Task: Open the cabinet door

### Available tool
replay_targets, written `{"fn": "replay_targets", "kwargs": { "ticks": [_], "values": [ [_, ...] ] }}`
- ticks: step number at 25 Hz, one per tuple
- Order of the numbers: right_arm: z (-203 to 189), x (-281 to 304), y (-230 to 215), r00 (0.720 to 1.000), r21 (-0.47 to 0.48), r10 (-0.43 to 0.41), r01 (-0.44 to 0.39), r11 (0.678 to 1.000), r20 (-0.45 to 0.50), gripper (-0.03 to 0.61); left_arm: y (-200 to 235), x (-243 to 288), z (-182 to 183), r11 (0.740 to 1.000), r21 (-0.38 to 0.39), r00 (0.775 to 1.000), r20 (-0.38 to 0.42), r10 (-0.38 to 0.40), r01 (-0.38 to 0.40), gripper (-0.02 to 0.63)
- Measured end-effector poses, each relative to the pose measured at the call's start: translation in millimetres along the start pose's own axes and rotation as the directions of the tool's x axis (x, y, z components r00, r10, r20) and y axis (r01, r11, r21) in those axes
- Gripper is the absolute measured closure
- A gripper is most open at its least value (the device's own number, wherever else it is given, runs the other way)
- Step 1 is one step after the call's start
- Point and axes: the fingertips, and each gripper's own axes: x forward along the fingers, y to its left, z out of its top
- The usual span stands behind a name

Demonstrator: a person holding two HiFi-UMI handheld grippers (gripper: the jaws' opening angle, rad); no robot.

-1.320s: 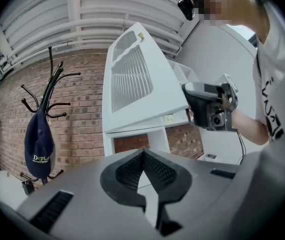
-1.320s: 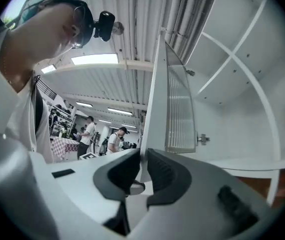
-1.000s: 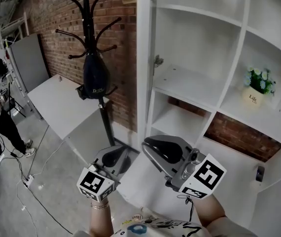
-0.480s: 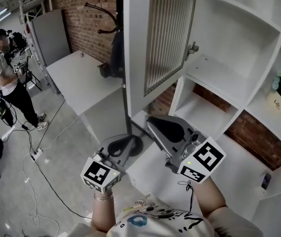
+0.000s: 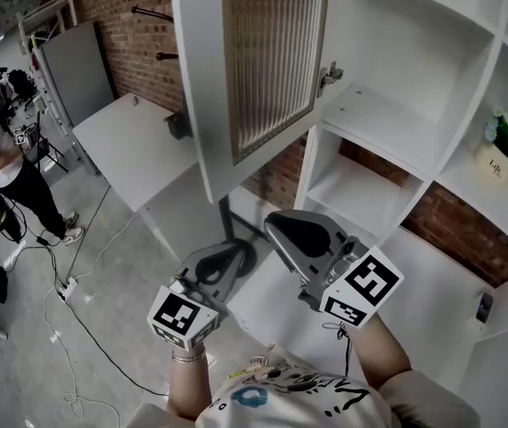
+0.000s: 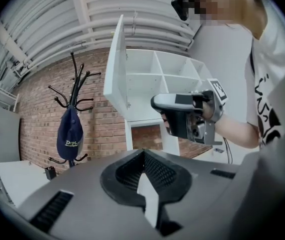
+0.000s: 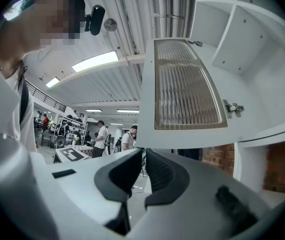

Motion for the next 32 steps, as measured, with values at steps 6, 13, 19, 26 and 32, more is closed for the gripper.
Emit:
{"fn": "replay_targets", "kwargs": {
  "ticks": [6, 13, 19, 26, 32],
  "values": [
    [-19, -36, -20, 0.994, 0.018, -0.107, 0.107, 0.994, -0.032, 0.537, -19, 26, -2, 0.996, 0.003, 0.996, -0.007, -0.089, 0.089, 0.6],
    [-40, -101, -41, 0.955, 0.025, -0.287, 0.29, 0.957, -0.077, 0.537, -67, 58, -16, 0.962, 0.034, 0.962, -0.05, -0.268, 0.27, 0.6],
    [-69, -159, -52, 0.884, 0.006, -0.446, 0.451, 0.892, -0.143, 0.537, -108, 78, -25, 0.921, -0.015, 0.921, -0.039, -0.389, 0.388, 0.6],
    [-111, -227, -50, 0.777, 0.048, -0.581, 0.608, 0.793, -0.24, 0.537, -146, 99, -35, 0.878, -0.028, 0.877, -0.051, -0.479, 0.478, 0.6],
    [-118, -267, -46, 0.688, 0.014, -0.677, 0.704, 0.71, -0.261, 0.54, -180, 109, -44, 0.837, -0.003, 0.837, -0.044, -0.546, 0.546, 0.6]
  ]
}}
